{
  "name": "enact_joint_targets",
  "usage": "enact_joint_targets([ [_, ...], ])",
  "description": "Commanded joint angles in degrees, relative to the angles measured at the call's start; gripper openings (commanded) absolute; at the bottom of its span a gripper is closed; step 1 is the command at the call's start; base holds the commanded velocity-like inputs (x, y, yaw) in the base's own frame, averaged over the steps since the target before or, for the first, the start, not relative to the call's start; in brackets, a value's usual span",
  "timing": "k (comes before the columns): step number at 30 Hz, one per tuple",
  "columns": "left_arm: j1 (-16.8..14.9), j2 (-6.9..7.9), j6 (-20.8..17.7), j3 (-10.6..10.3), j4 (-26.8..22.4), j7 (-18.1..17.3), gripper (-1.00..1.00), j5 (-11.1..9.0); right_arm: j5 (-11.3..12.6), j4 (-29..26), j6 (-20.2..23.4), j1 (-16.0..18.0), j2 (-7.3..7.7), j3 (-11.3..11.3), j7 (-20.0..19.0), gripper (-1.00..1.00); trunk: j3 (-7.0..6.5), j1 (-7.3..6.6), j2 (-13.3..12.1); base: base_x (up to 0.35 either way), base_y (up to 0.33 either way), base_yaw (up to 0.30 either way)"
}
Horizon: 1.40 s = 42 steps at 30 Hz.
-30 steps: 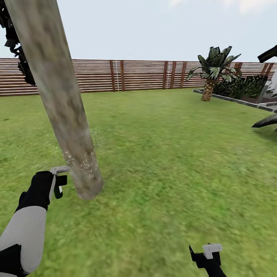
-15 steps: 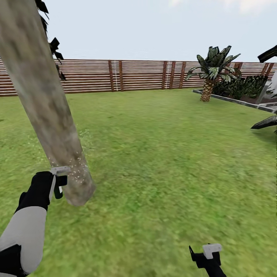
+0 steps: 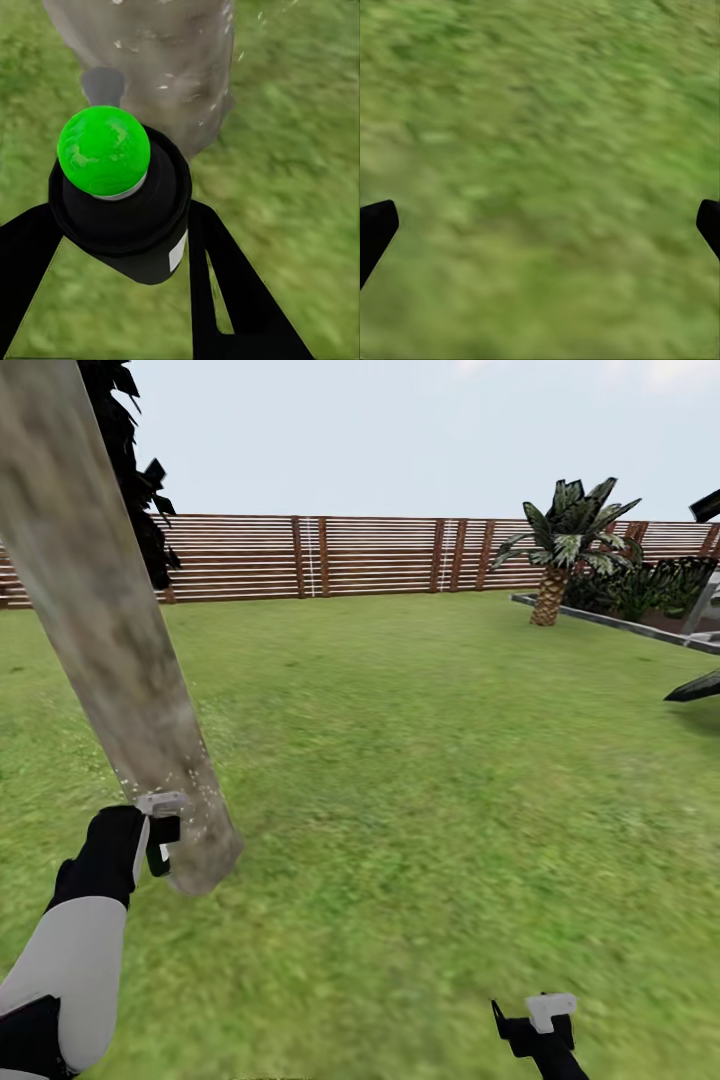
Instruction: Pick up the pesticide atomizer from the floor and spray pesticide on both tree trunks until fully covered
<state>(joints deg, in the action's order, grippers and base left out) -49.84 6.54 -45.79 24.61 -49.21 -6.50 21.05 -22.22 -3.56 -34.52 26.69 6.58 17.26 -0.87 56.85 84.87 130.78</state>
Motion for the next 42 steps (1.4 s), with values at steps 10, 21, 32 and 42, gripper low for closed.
enact_joint_targets([
  [10, -0.7, -0.93, -0.2, 0.0, -0.2, -0.6, -1.0, 0.7, -0.5, 0.0, -0.2, 0.0, 0.01, 0.5, -0.1, 1.0, 0.05, -0.01, 0.0, 0.001, -0.001, 0.182],
  [21, 0.1, 3.49, -0.1, 0.6, -3.6, -1.1, -1.0, 0.6, -0.5, 0.0, -0.2, 0.0, 0.01, 0.4, -0.1, 1.0, 0.05, -0.01, 0.0, 0.0, 0.0, 0.001],
  [32, 9.4, 1.31, 15.0, 0.7, 8.5, -1.2, -1.0, -0.3, -0.5, 0.1, -0.2, 0.0, 0.01, 0.4, -0.1, 1.0, 0.05, -0.01, 0.0, 0.0, 0.0, 0.0],
  [42, 11.1, 1.98, 30.4, -1.0, 16.0, -13.2, -1.0, -1.8, -1.4, 0.0, 0.0, 0.0, -0.08, 0.0, -0.6, 1.0, 0.05, -0.01, 0.0, -0.206, 0.0, 0.0],
])
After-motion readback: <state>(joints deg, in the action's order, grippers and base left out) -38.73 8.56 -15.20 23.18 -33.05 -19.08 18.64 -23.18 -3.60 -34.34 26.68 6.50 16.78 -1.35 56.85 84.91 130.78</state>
